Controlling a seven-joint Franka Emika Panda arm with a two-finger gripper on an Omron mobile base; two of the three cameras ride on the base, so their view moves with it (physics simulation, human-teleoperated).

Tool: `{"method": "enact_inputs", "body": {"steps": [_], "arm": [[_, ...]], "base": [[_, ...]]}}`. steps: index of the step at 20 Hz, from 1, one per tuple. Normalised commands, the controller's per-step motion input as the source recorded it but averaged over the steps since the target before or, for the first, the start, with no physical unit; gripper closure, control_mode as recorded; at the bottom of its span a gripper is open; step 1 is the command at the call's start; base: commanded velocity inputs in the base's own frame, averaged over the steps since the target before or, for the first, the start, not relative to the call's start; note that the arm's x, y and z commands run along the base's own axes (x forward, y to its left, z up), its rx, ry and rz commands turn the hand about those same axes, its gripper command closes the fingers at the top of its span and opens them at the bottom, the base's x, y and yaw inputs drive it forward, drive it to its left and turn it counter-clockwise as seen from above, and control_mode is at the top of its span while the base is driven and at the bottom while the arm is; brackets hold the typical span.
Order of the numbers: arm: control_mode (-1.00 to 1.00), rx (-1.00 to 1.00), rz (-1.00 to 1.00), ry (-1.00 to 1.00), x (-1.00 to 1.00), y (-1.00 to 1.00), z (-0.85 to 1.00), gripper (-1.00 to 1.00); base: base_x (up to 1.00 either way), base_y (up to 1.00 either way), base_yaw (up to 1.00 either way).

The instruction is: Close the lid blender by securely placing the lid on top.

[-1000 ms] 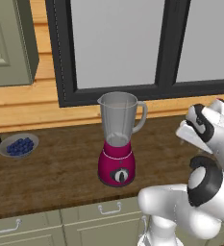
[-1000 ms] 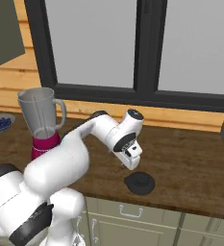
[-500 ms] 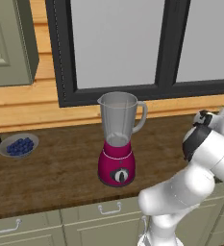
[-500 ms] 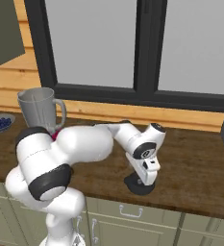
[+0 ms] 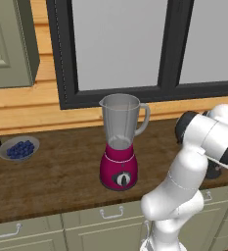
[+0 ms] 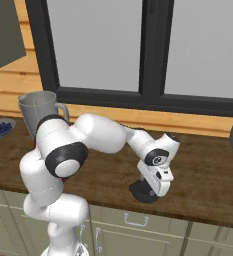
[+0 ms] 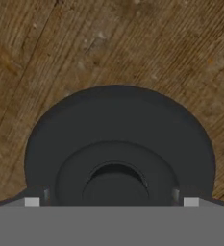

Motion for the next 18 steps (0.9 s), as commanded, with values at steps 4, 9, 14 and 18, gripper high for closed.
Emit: {"method": "enact_inputs", "body": {"steps": [4,9,14,18], "arm": [[-1.00,0.00,0.00,0.05,0.20,0.01,-0.32,-1.00],[-1.00,0.00,0.00,0.01,0.02,0.00,-0.20,-1.00],[-1.00,0.00,0.00,0.00,0.00,0.21,-0.30,-1.00],[-1.00,0.00,0.00,0.00,0.00,0.24,-0.35,-1.00]], "base": [[0.00,0.00,0.00],[0.00,0.00,0.00],[0.00,0.00,0.00],[0.00,0.00,0.00]]}}
